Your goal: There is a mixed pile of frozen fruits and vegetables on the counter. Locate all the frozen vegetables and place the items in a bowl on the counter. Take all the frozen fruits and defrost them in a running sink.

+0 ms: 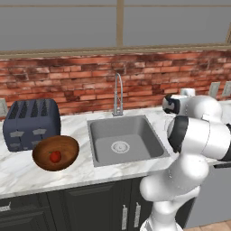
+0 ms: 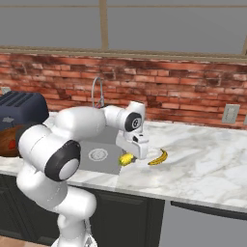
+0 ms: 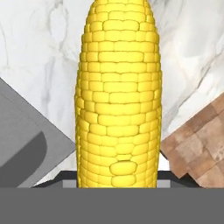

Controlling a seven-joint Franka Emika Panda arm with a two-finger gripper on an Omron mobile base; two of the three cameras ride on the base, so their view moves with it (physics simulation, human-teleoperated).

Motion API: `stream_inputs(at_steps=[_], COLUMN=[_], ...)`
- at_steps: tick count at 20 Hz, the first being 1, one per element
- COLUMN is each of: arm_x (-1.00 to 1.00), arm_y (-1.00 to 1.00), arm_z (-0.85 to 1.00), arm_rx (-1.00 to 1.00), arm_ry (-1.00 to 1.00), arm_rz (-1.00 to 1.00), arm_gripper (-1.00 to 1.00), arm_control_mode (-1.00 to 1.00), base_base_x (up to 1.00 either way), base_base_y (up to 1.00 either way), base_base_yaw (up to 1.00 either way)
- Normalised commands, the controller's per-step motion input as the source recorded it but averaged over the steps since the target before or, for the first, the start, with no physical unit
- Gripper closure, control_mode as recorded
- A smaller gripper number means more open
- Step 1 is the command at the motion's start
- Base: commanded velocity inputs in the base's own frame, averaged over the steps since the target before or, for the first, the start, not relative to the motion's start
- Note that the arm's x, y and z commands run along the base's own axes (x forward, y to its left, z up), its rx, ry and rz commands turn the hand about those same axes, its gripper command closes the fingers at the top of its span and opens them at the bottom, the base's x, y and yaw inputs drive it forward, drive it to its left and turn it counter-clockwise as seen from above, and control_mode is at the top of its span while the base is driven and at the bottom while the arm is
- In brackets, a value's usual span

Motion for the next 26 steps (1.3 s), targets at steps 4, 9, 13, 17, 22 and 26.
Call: stream_inputs(at_steps=[4,9,13,17,22,26], arm_x=[-0.08,-0.10,-0.10,-0.03,0.00,0.00], arm_y=[0.47,0.45,0.44,0.48,0.51,0.52], arm_z=[0.09,0.09,0.07,0.04,-0.02,0.01], arm_rx=[-0.02,-0.03,-0.03,-0.02,-0.06,-0.06], arm_ry=[-0.03,-0.05,-0.07,-0.06,-0.03,-0.01], arm_rz=[0.11,0.10,0.10,0.10,0.08,0.09], arm_gripper=[1.00,1.00,1.00,1.00,1.00,1.00], arm_control_mode=[-1.00,-1.00,-1.00,-1.00,-1.00,-1.00], base_base_x=[0.00,0.00,0.00,0.00,0.00,0.00], base_base_y=[0.00,0.00,0.00,0.00,0.00,0.00], base_base_yaw=[0.00,0.00,0.00,0.00,0.00,0.00])
